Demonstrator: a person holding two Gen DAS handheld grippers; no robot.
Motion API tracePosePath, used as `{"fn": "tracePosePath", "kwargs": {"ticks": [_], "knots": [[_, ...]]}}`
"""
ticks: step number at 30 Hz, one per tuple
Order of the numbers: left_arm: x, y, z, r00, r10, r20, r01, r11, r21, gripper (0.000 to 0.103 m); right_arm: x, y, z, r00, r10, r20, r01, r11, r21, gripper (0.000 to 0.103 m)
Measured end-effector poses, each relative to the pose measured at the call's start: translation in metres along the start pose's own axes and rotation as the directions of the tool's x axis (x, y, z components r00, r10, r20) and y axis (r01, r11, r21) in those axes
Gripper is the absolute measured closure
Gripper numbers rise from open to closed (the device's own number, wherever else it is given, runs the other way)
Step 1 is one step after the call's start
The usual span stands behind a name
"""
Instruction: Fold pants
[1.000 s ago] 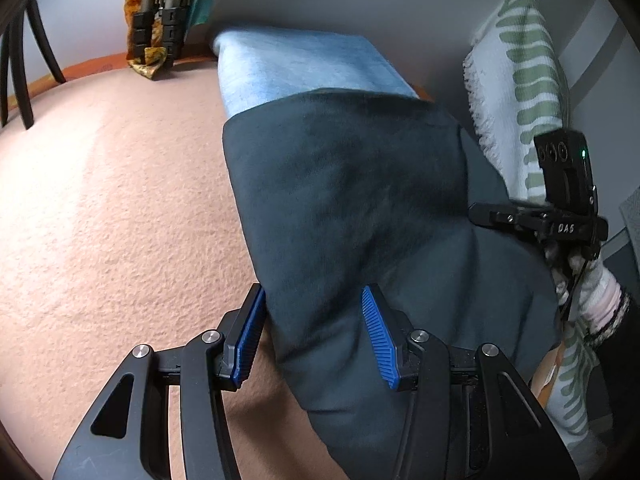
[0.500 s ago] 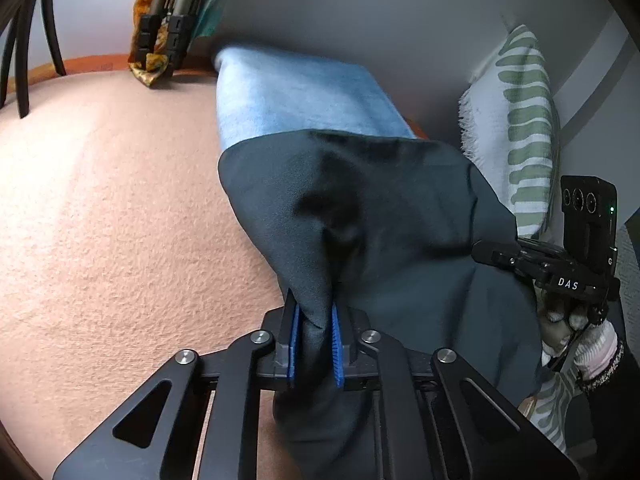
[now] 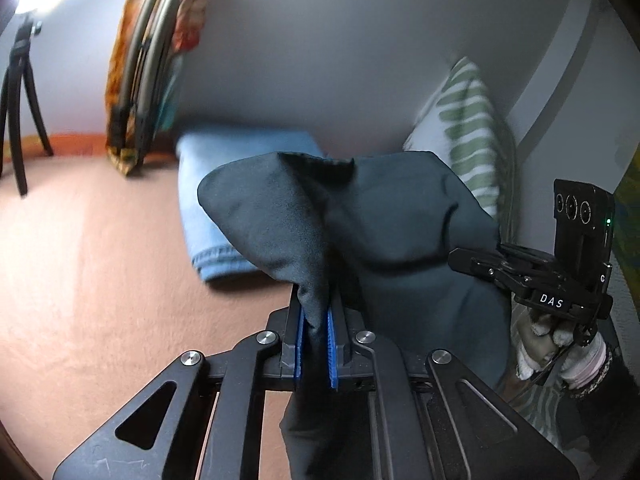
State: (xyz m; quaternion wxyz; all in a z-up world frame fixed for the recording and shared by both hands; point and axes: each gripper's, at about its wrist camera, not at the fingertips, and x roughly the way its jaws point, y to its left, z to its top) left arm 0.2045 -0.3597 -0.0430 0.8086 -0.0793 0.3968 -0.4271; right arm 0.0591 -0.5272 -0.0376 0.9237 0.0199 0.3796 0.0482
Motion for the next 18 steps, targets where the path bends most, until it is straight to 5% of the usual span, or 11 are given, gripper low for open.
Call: {"fn": "tracePosePath", "kwargs": {"ticks": [10, 18], "knots": [[-0.021, -0.005, 0.073, 0.992, 0.025, 0.122, -0.036, 0.996, 0.085, 0.096, -0.023, 0.006, 0.065, 0.990, -0.009, 0.141, 0.011, 1.000, -0.016, 0.082], [0.002, 0.007, 0.127, 0.986, 0.072, 0.149, -0.088, 0.991, 0.101, 0.096, 0.014, -0.019, 0.116, 0.985, 0.010, 0.175, -0.016, 0.999, 0.028, 0.082]]}}
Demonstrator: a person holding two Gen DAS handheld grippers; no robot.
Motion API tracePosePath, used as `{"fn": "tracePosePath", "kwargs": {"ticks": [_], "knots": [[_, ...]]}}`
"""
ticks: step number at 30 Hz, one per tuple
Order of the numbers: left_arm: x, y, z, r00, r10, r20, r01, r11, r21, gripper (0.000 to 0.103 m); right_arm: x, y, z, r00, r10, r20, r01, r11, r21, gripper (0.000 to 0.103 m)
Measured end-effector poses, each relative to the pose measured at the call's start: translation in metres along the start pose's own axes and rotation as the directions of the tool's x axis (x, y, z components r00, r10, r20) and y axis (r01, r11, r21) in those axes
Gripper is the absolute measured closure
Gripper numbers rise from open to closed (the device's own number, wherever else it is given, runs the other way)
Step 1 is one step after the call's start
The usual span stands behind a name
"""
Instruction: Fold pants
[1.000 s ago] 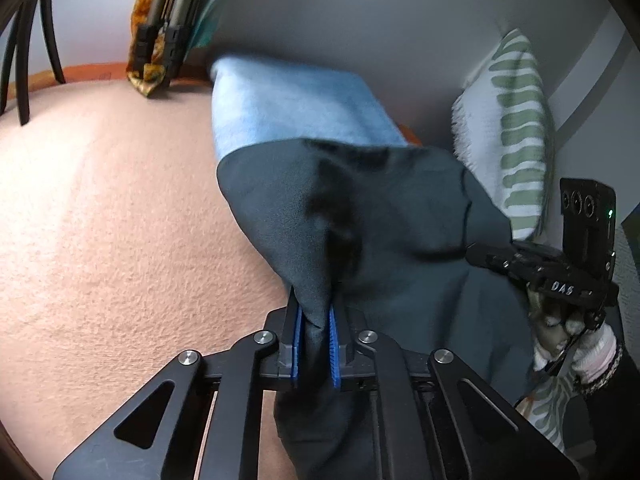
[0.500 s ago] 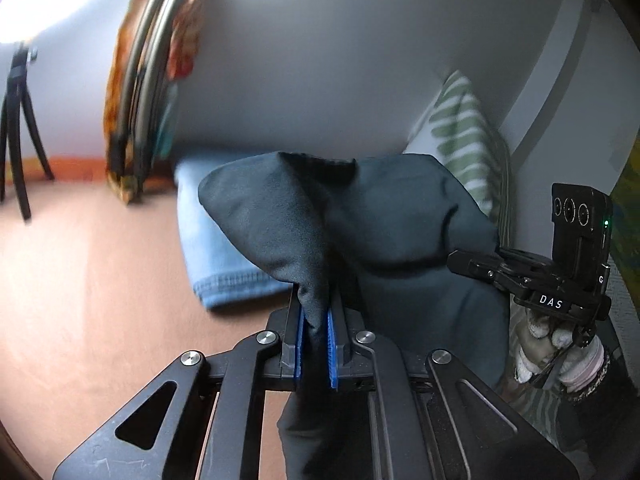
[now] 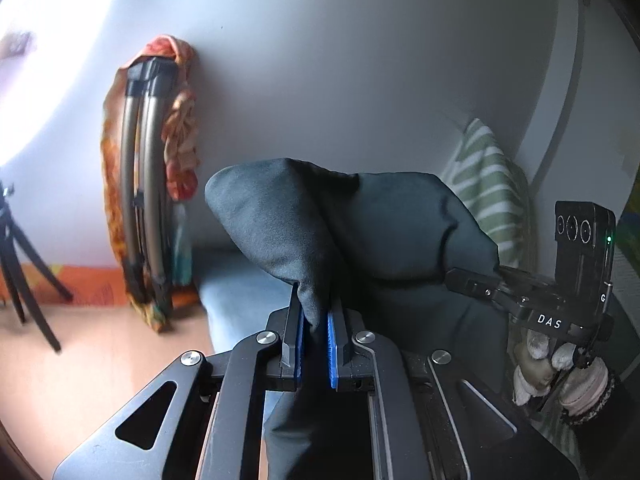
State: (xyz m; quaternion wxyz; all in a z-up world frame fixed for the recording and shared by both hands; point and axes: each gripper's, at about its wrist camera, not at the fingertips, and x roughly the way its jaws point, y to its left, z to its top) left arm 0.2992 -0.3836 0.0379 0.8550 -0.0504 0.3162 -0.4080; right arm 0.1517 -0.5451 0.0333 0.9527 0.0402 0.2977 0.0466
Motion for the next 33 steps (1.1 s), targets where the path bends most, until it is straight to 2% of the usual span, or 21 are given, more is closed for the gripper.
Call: {"fn": "tracePosePath", "kwargs": {"ticks": [7, 12, 17, 18, 20, 23, 26, 28, 30, 31, 33], "knots": [[0.045, 0.017, 0.016, 0.999, 0.041, -0.023, -0.040, 0.999, 0.016, 0.096, 0.064, -0.040, 0.023, 1.000, 0.001, -0.025, 0.000, 0.999, 0.034, 0.082], [0.085, 0.033, 0.011, 0.994, 0.076, -0.081, -0.076, 0.997, 0.013, 0.096, 0.108, -0.062, 0.019, 0.997, -0.004, -0.073, 0.008, 0.998, 0.062, 0.082], [0.109, 0.043, -0.004, 0.985, 0.112, -0.131, -0.111, 0.994, 0.016, 0.095, 0.146, -0.077, 0.005, 0.986, -0.063, -0.154, 0.070, 0.997, 0.045, 0.078], [0.111, 0.043, -0.004, 0.984, 0.116, -0.137, -0.115, 0.993, 0.017, 0.095, 0.150, -0.080, 0.003, 0.983, -0.084, -0.164, 0.092, 0.995, 0.038, 0.077], [0.112, 0.041, -0.005, 0.981, 0.131, -0.142, -0.129, 0.991, 0.025, 0.093, 0.151, -0.085, 0.000, 0.978, -0.117, -0.175, 0.125, 0.992, 0.035, 0.065], [0.110, 0.038, -0.005, 0.978, 0.157, -0.137, -0.153, 0.987, 0.041, 0.089, 0.152, -0.085, 0.000, 0.964, -0.188, -0.186, 0.192, 0.981, 0.002, 0.060], [0.103, 0.033, -0.004, 0.978, 0.158, -0.134, -0.153, 0.987, 0.049, 0.089, 0.146, -0.086, 0.001, 0.962, -0.206, -0.179, 0.211, 0.977, 0.012, 0.049], [0.098, 0.033, -0.004, 0.977, 0.167, -0.129, -0.159, 0.985, 0.072, 0.089, 0.143, -0.086, 0.002, 0.963, -0.206, -0.172, 0.212, 0.977, 0.016, 0.048], [0.091, 0.033, -0.006, 0.977, 0.169, -0.127, -0.160, 0.984, 0.081, 0.086, 0.138, -0.082, 0.001, 0.963, -0.211, -0.169, 0.216, 0.976, 0.008, 0.048], [0.087, 0.030, -0.007, 0.977, 0.171, -0.124, -0.161, 0.983, 0.086, 0.081, 0.136, -0.080, 0.000, 0.961, -0.217, -0.169, 0.221, 0.975, 0.006, 0.047], [0.079, 0.028, -0.008, 0.979, 0.170, -0.116, -0.160, 0.983, 0.090, 0.079, 0.137, -0.077, 0.003, 0.962, -0.218, -0.165, 0.223, 0.975, 0.011, 0.047]]}}
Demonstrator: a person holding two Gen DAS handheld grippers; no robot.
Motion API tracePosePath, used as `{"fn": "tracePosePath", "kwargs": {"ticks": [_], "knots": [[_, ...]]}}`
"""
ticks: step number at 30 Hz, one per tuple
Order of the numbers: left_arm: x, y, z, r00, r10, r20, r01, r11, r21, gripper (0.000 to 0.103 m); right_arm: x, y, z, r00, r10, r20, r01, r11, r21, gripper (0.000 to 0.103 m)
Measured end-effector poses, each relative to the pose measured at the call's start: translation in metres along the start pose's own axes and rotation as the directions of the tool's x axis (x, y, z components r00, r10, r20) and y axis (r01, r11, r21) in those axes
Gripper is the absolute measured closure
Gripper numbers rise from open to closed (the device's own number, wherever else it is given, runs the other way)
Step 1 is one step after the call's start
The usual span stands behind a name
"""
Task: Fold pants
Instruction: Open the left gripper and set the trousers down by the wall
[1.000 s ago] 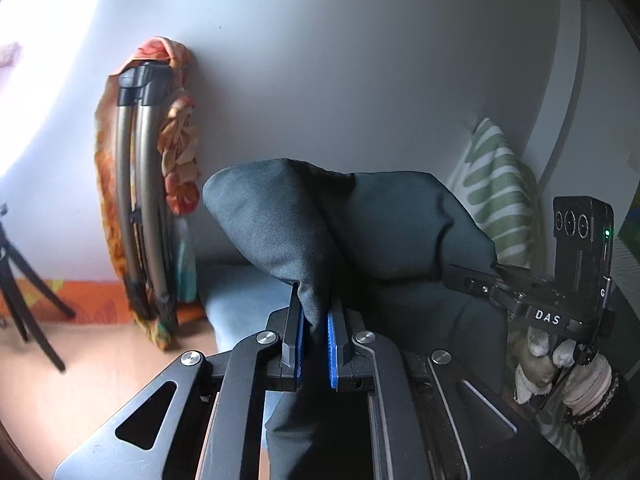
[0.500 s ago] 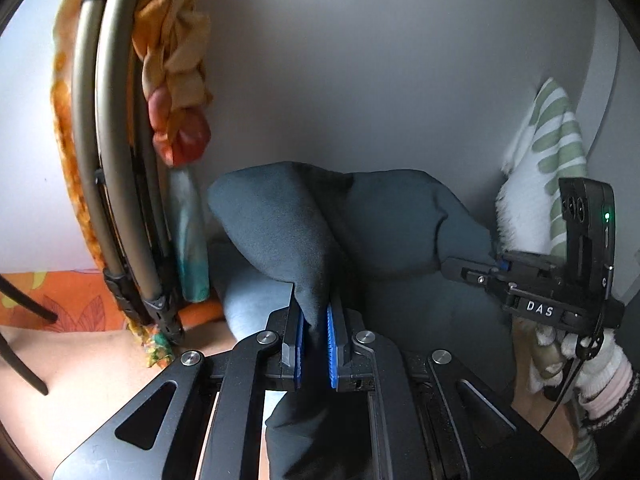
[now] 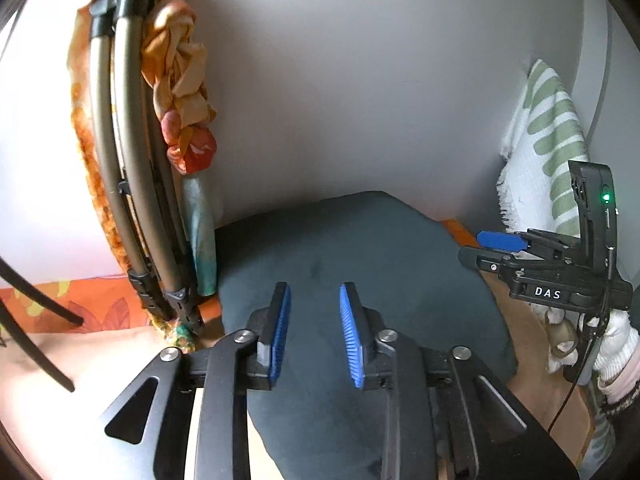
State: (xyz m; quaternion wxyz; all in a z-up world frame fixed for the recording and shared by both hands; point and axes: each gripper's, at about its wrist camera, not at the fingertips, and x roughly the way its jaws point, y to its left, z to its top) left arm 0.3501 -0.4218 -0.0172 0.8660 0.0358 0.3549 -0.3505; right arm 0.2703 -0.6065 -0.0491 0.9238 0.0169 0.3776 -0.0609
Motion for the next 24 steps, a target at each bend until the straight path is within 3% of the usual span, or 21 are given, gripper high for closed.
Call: {"fn": "tracePosePath", "kwargs": {"ticks": [5, 6, 8, 13, 15, 16, 17, 19, 24], "knots": [[-0.032, -0.007, -0.009, 1.000, 0.000, 0.024, 0.000, 1.000, 0.017, 0.078, -0.023, 0.004, -0.014, 1.000, 0.002, 0.018, -0.002, 1.000, 0.016, 0.047], [-0.040, -0.006, -0.011, 1.000, -0.001, 0.029, 0.001, 1.000, 0.019, 0.076, -0.031, 0.006, -0.018, 1.000, 0.000, 0.024, 0.000, 1.000, 0.013, 0.047], [-0.054, -0.008, -0.015, 0.999, 0.001, 0.041, -0.002, 1.000, 0.020, 0.060, -0.042, 0.014, -0.021, 0.999, -0.006, 0.032, 0.006, 1.000, 0.008, 0.047], [-0.086, -0.021, -0.028, 0.998, -0.006, 0.059, 0.004, 0.999, 0.039, 0.058, -0.081, 0.024, -0.036, 0.998, -0.010, 0.067, 0.009, 1.000, 0.003, 0.047], [-0.097, -0.026, -0.033, 0.998, -0.006, 0.064, 0.003, 0.999, 0.045, 0.051, -0.095, 0.031, -0.042, 0.996, -0.010, 0.083, 0.011, 1.000, 0.000, 0.046], [-0.105, -0.028, -0.037, 0.997, -0.005, 0.071, 0.002, 0.999, 0.045, 0.046, -0.103, 0.036, -0.046, 0.995, -0.013, 0.094, 0.014, 1.000, -0.007, 0.043], [-0.112, -0.030, -0.039, 0.997, -0.004, 0.079, 0.001, 0.999, 0.045, 0.042, -0.109, 0.040, -0.048, 0.995, -0.022, 0.102, 0.023, 1.000, -0.011, 0.033], [-0.125, -0.035, -0.045, 0.995, -0.005, 0.095, 0.001, 0.999, 0.041, 0.039, -0.123, 0.049, -0.056, 0.990, -0.041, 0.134, 0.044, 0.999, -0.016, 0.022], [-0.150, -0.042, -0.060, 0.995, 0.012, 0.103, -0.015, 0.999, 0.032, 0.029, -0.153, 0.070, -0.074, 0.982, -0.058, 0.178, 0.059, 0.998, -0.005, 0.018]]}}
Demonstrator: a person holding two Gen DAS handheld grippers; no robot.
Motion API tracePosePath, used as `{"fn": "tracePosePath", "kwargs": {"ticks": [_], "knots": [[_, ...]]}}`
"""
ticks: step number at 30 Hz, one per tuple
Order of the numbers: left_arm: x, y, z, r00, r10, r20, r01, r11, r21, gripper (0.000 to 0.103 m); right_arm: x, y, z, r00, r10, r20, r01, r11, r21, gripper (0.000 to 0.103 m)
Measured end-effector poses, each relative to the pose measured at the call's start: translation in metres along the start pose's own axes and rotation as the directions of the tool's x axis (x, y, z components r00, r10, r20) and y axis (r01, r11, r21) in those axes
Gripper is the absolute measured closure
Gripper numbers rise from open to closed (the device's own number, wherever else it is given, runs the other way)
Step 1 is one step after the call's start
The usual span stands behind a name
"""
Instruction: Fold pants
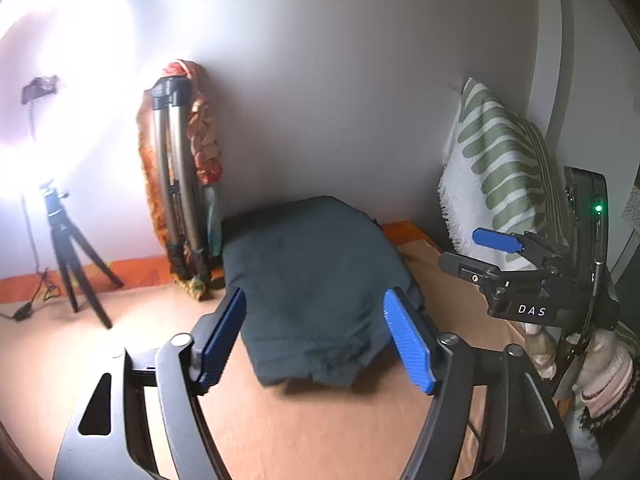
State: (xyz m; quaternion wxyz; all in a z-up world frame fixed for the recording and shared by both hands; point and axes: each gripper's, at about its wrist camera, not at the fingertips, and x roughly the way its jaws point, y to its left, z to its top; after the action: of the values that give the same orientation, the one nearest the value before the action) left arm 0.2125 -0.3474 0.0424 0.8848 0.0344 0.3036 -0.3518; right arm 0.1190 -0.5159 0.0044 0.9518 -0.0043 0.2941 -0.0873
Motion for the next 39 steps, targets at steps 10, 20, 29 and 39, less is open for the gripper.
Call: {"fn": "tracePosePath", "kwargs": {"ticks": [10, 20, 29, 39], "knots": [[-0.046, 0.000, -0.034, 0.997, 0.078, -0.004, -0.078, 0.997, -0.014, 0.024, -0.050, 0.041, -0.023, 0.993, -0.105, 0.045, 0.104, 0.994, 0.020, 0.000], [-0.065, 0.014, -0.056, 0.991, 0.127, -0.039, -0.129, 0.990, -0.057, 0.024, -0.058, 0.056, -0.046, 0.988, -0.156, 0.022, 0.154, 0.986, 0.066, 0.000], [-0.068, 0.015, -0.063, 0.985, 0.165, -0.048, -0.167, 0.984, -0.063, 0.024, -0.056, 0.056, -0.053, 0.987, -0.159, 0.021, 0.157, 0.983, 0.091, 0.000], [-0.071, 0.013, -0.066, 0.986, 0.159, -0.053, -0.161, 0.986, -0.048, 0.024, -0.054, 0.056, -0.055, 0.988, -0.154, 0.020, 0.151, 0.984, 0.097, 0.000]]}}
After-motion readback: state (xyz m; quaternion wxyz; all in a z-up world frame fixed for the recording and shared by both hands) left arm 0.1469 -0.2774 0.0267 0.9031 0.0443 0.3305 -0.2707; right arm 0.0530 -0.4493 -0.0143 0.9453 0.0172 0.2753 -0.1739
